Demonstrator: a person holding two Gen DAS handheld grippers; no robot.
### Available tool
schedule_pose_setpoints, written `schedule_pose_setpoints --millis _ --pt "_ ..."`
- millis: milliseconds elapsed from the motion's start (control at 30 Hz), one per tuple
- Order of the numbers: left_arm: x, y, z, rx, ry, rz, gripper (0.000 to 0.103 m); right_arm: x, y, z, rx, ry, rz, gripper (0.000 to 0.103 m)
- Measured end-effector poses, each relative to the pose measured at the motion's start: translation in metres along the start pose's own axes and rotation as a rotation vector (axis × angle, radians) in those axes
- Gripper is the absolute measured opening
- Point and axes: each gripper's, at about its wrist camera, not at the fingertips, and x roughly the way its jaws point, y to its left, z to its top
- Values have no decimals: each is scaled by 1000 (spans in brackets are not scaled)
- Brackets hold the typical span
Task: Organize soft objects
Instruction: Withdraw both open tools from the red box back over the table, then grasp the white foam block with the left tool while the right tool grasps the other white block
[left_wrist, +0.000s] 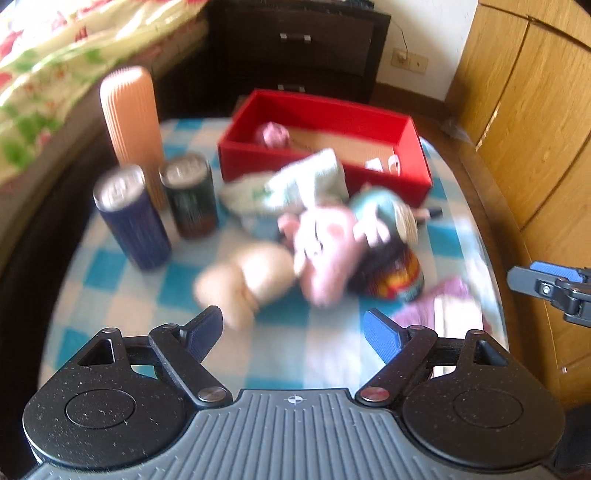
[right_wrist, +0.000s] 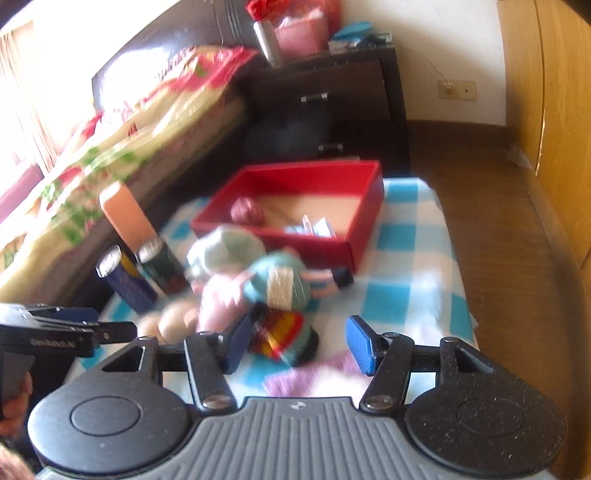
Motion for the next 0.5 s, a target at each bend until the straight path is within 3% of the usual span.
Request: schedule_pose_setpoints --millis 233,500 --pt "21 -13 -38 6 99 -43 82 5 -3 -27 -7 78 -10 37" --pt "31 -23 -60 -3 148 -81 83 9 -1 -44 -24 129 -14 39"
